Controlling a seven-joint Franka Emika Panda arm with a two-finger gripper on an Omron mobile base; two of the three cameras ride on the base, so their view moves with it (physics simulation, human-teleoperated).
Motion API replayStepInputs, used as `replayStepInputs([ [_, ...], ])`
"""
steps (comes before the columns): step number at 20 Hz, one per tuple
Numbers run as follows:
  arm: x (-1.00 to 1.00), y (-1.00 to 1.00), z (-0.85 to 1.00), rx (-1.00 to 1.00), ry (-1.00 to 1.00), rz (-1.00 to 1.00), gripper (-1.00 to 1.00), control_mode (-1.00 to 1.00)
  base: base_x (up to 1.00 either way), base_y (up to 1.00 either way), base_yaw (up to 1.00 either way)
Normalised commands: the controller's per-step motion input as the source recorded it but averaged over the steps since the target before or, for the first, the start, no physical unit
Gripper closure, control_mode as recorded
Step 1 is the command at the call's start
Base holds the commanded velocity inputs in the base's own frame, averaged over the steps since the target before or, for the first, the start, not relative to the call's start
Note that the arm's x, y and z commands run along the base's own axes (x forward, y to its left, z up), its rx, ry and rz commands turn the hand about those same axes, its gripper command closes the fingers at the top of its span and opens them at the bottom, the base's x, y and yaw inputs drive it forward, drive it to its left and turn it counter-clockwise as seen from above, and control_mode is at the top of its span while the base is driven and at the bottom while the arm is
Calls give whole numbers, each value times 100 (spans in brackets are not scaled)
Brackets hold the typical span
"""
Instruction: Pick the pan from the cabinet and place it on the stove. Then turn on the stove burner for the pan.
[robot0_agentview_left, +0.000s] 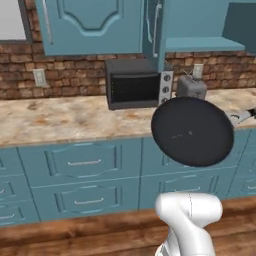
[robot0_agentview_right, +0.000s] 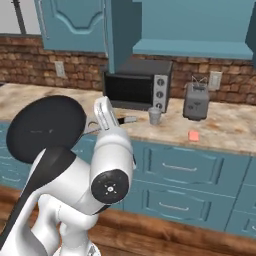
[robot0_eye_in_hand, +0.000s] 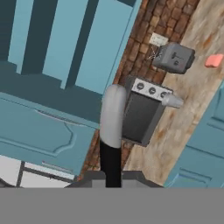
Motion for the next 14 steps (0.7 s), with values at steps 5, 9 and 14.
replayStepInputs([
  [5,0,0,0,0,0,0,100,100,9,100,0],
  [9,0,0,0,0,0,0,100,100,40,100,0],
  [14,0,0,0,0,0,0,100,100,79,100,-1],
])
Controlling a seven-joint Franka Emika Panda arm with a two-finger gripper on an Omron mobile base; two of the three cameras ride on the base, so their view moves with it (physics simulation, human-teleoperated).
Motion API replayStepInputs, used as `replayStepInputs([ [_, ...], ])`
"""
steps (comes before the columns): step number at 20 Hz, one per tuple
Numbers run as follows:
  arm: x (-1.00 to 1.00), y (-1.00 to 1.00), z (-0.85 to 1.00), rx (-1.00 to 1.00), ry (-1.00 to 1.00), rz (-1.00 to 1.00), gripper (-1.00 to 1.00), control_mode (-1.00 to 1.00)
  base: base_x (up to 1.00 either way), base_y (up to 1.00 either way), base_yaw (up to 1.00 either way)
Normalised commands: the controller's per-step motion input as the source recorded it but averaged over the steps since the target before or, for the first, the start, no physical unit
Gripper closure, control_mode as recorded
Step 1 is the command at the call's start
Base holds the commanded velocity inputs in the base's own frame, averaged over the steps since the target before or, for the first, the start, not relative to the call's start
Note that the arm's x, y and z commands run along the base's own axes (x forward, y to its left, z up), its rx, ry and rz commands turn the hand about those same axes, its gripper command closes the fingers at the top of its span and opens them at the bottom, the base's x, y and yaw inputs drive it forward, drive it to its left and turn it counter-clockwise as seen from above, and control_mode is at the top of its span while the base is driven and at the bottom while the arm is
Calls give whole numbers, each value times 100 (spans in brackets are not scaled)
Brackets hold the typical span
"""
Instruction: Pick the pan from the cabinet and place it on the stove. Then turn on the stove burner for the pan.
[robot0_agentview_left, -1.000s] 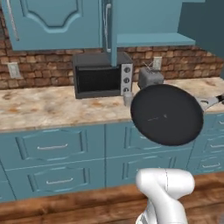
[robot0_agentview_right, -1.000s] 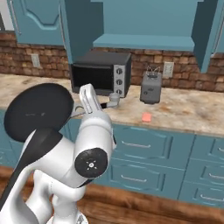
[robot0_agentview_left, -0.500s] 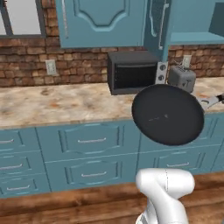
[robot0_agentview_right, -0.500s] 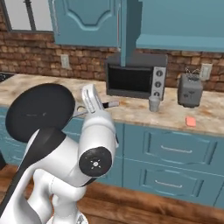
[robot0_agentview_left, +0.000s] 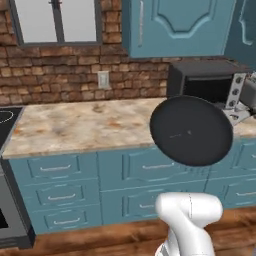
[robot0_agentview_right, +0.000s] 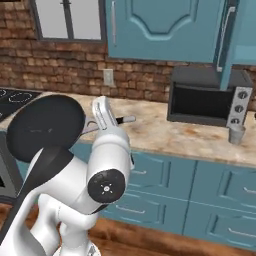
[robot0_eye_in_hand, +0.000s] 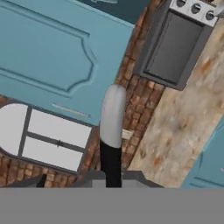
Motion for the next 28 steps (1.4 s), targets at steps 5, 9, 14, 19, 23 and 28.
replayStepInputs([
  [5,0,0,0,0,0,0,100,100,94,93,-5],
  [9,0,0,0,0,0,0,100,100,55,100,-6],
  [14,0,0,0,0,0,0,100,100,12,98,-2],
  [19,0,0,0,0,0,0,100,100,-7,93,0],
  [23,0,0,0,0,0,0,100,100,-2,92,0],
  [28,0,0,0,0,0,0,100,100,-9,77,0],
])
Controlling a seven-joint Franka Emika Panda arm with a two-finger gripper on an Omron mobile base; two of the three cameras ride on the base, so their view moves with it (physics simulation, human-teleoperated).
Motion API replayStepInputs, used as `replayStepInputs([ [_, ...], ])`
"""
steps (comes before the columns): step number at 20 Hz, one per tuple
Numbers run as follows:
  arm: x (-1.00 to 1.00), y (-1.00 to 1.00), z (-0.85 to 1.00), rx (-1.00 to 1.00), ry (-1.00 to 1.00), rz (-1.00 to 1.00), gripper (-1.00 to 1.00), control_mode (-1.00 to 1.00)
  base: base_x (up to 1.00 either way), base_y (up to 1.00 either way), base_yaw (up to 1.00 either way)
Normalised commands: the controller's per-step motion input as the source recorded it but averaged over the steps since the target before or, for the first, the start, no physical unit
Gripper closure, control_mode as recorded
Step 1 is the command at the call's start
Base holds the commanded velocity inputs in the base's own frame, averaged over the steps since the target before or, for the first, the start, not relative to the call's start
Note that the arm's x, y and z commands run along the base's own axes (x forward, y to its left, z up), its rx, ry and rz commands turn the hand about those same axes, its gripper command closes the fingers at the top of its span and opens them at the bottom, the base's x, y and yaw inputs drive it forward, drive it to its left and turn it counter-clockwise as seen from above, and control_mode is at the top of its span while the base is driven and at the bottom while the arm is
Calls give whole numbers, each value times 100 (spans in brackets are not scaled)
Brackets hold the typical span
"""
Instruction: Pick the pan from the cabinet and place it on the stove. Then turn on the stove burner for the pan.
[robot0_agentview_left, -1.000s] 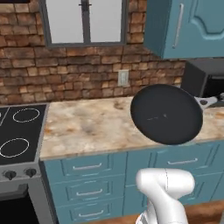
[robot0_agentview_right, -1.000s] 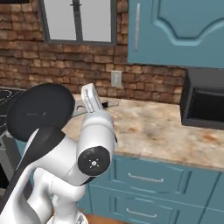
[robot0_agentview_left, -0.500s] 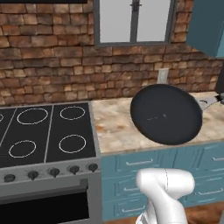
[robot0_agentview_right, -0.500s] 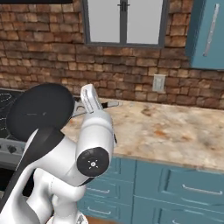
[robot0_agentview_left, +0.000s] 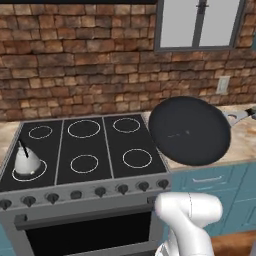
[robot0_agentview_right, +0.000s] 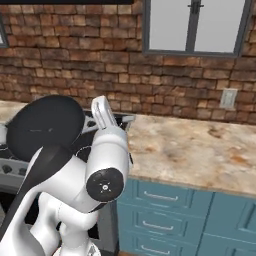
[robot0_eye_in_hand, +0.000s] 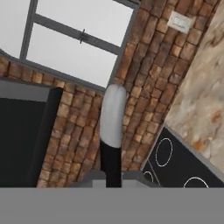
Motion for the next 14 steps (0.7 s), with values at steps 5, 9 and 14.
replayStepInputs([
  [5,0,0,0,0,0,0,100,100,-10,75,0],
  [9,0,0,0,0,0,0,100,100,2,92,-1],
  [14,0,0,0,0,0,0,100,100,14,75,-1],
])
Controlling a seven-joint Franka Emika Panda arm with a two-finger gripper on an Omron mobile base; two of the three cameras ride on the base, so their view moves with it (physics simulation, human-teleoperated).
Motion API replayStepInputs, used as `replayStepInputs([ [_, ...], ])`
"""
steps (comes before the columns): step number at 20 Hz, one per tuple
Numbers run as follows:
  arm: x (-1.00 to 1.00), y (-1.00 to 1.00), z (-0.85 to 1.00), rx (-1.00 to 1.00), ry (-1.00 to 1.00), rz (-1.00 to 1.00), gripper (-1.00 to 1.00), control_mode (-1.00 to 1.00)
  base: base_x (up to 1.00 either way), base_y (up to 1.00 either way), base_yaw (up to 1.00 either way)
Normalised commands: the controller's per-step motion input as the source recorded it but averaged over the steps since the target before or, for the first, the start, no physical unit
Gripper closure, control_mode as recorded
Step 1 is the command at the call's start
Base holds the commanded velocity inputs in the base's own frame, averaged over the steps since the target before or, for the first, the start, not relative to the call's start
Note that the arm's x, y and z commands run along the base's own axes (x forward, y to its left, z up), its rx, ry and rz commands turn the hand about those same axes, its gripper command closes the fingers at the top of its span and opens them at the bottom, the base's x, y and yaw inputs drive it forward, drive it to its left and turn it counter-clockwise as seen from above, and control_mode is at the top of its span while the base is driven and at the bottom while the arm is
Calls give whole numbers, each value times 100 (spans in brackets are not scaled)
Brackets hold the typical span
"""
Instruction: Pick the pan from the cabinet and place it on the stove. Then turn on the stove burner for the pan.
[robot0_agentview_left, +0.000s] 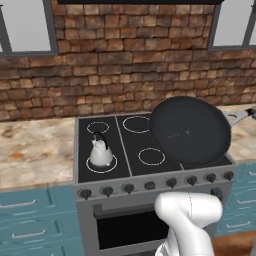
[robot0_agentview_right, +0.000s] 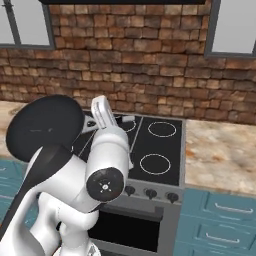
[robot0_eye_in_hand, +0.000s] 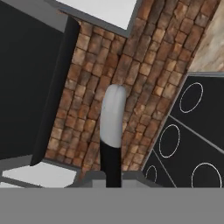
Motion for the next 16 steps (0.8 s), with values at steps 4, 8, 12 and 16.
replayStepInputs([
  [4,0,0,0,0,0,0,100,100,61,24,-1],
  [8,0,0,0,0,0,0,100,100,61,3,0],
  [12,0,0,0,0,0,0,100,100,19,0,0],
  [16,0,0,0,0,0,0,100,100,0,0,0],
])
